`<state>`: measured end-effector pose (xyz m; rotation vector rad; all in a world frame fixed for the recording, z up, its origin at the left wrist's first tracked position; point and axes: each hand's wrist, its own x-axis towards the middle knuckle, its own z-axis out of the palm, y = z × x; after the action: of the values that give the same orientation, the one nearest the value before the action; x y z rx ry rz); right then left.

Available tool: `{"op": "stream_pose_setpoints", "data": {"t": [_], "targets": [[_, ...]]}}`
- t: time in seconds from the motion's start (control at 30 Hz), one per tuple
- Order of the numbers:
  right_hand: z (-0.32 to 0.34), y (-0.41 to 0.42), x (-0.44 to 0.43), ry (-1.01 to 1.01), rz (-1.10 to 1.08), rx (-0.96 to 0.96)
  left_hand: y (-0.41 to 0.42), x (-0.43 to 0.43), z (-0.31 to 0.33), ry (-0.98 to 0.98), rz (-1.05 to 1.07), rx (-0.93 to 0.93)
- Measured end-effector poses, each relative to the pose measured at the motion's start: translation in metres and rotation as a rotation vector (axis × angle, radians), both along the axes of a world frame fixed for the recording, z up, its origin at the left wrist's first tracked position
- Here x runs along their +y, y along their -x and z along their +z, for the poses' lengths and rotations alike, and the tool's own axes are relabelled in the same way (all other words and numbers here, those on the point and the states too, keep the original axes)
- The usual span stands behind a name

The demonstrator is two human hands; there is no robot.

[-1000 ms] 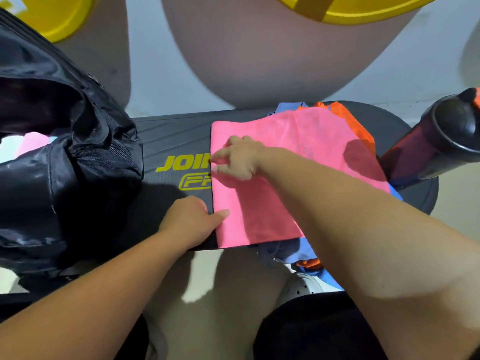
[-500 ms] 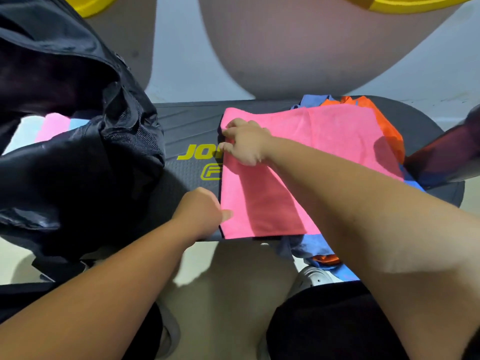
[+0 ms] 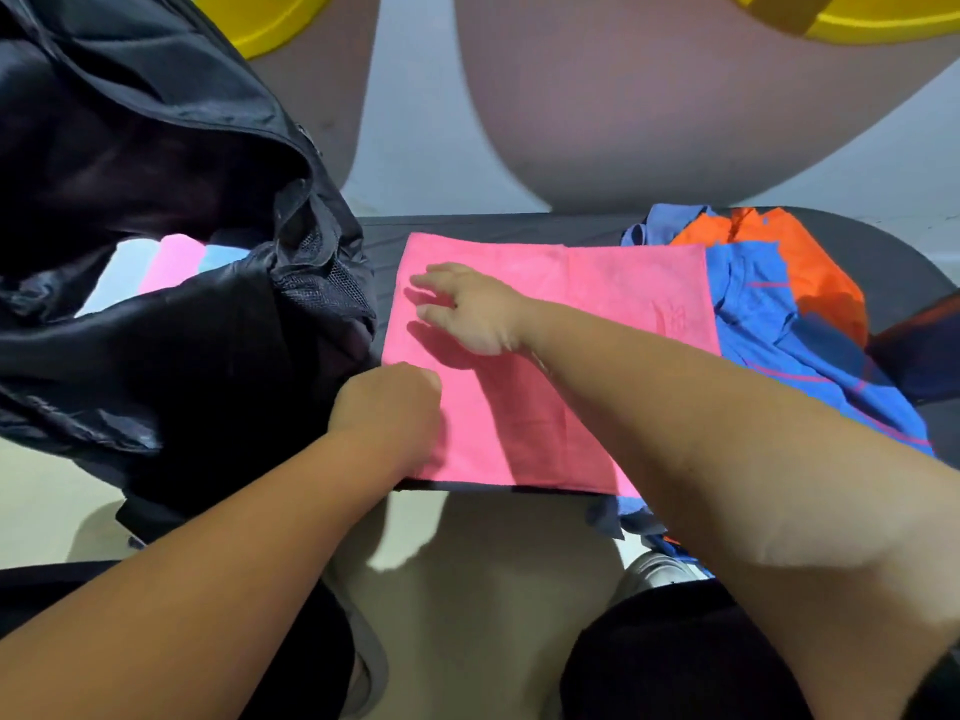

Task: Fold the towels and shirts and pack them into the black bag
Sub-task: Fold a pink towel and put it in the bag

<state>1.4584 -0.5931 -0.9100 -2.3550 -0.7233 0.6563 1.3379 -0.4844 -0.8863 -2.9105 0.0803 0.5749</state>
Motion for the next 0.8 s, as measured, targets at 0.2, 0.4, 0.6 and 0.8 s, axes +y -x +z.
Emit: {"op": "stream_pose_setpoints", "data": {"t": [0.2, 0.4, 0.6, 0.8], "targets": [[-0.001, -0.019, -0.088, 0.080, -0.289, -0.186, 0.000, -0.043, -0.024, 0.584, -0.076, 0.038], [-0.009, -0.017, -0.155, 0.290, -0.228, -0.221, 0.013, -0.070, -0.048, 0.661, -0.127, 0.079], [-0.007, -0.006, -0.155, 0.385, -0.111, -0.230, 0.017, -0.069, -0.054, 0.663, -0.115, 0.069], [-0.013, -0.011, -0.134, 0.416, -0.110, -0.217, 0.018, -0.062, -0.049, 0.718, -0.081, 0.098]]}}
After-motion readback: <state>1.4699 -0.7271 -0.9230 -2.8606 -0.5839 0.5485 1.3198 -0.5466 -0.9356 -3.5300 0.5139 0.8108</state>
